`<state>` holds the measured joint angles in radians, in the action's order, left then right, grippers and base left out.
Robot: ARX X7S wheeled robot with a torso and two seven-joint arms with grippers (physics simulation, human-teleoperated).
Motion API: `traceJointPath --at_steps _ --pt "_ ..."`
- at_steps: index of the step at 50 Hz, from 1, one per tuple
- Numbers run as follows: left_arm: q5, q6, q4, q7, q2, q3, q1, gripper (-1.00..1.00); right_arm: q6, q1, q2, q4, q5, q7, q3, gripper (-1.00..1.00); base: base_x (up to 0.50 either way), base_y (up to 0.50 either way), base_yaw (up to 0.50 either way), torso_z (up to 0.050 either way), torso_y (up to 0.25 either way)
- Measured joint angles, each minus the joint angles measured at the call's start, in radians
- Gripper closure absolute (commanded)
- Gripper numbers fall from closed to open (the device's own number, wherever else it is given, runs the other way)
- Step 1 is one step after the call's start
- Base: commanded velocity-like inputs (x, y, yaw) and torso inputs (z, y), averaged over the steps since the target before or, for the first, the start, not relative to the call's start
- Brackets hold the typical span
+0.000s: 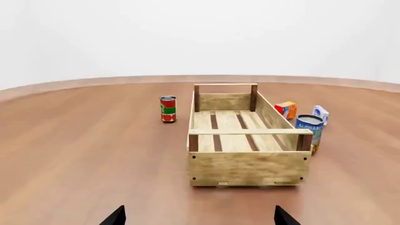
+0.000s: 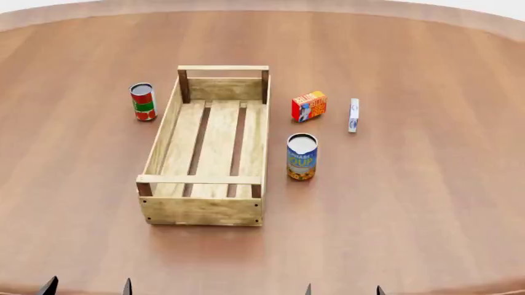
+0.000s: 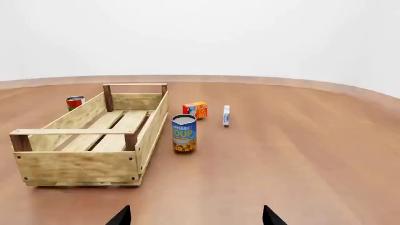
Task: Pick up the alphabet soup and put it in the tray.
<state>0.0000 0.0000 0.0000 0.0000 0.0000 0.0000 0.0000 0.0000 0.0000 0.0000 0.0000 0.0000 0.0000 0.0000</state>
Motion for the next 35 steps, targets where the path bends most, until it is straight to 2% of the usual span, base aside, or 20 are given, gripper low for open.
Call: traceJointPath --at_steps 10,17,35 --pt "-0.012 0.001 -0.005 -0.022 -0.021 0.026 -0.008 -1.0 -0.011 0.004 0.018 0.014 0.053 0.025 -0.014 -1.0 0.0 0.0 0.0 0.0 0.0" --pt "-0.036 -0.061 0.068 -0.043 -0.041 0.03 -0.018 -1.0 0.023 -0.011 0.04 -0.066 0.079 0.048 -0.027 -1.0 0.04 0.0 0.0 0.0 0.0" --pt "-0.075 -0.167 0.206 -0.073 -0.089 0.043 -0.026 -1.0 0.094 -0.042 0.083 -0.21 0.129 0.087 -0.044 -1.0 0.37 0.0 0.0 0.0 0.0"
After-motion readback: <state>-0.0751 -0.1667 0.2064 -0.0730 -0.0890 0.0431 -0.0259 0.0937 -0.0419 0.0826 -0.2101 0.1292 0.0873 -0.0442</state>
